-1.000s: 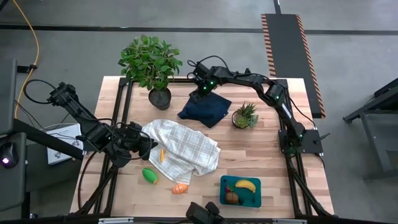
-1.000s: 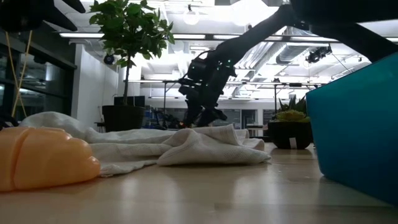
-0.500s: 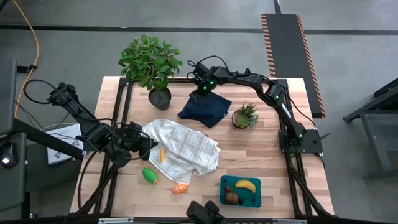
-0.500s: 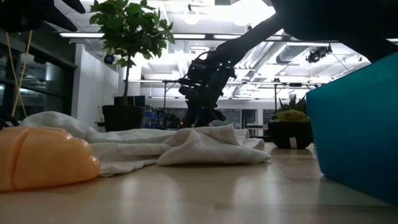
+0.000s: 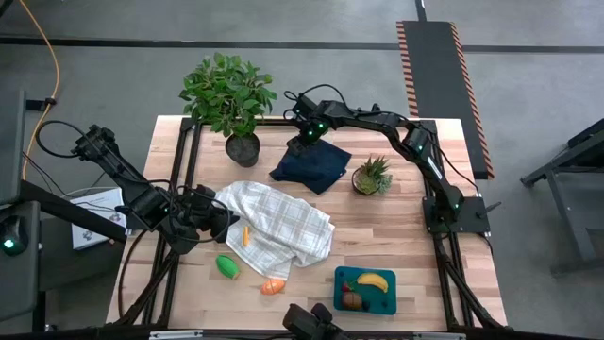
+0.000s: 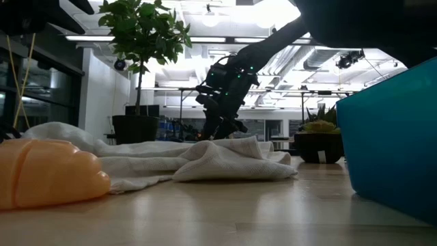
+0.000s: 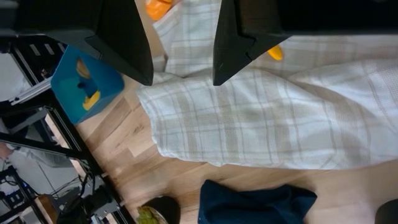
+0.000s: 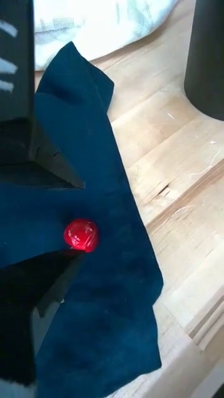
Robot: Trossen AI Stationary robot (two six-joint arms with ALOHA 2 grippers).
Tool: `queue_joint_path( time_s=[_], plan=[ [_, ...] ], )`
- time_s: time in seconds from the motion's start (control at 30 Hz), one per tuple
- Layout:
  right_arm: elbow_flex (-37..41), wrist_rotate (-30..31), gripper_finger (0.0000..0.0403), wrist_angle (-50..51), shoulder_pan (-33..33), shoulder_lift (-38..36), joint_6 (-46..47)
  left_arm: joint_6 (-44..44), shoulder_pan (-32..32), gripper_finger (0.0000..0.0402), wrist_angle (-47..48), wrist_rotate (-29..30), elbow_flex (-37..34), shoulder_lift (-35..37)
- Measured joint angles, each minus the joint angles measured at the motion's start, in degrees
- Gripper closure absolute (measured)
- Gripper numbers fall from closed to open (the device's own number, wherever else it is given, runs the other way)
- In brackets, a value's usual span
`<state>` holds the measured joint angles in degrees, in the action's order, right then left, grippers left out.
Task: Pick and placing Produce into tupperware
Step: Move the left plant pot to the top left of the table
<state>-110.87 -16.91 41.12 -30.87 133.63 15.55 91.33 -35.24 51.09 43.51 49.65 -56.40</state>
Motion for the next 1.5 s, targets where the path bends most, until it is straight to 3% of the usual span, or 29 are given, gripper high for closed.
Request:
queue_joint_path(
  time_s=[0.53, 0.77, 1.13, 1.5],
  plan=[
    [-0.4, 0.0, 0.0245, 2.1, -0.4, 0.1, -1.9, 0.5, 0.0, 0.0245, 0.1, 0.0, 0.0, 0.0],
    [-1.5, 0.5, 0.0245, 10.6, -0.7, 0.2, -12.5, 0.5, 0.0, 0.0245, 0.6, 0.0, 0.0, 0.0],
    [-8.2, 3.3, 0.0245, 12.8, -0.7, 0.2, -22.2, 0.8, 0.0, 0.0245, 1.0, 0.0, 0.0, 0.0],
    [-8.5, 3.3, 0.0245, 17.5, -0.5, 0.2, -36.4, 1.1, 0.0, 0.0245, 1.0, 0.0, 0.0, 0.0]
  ],
)
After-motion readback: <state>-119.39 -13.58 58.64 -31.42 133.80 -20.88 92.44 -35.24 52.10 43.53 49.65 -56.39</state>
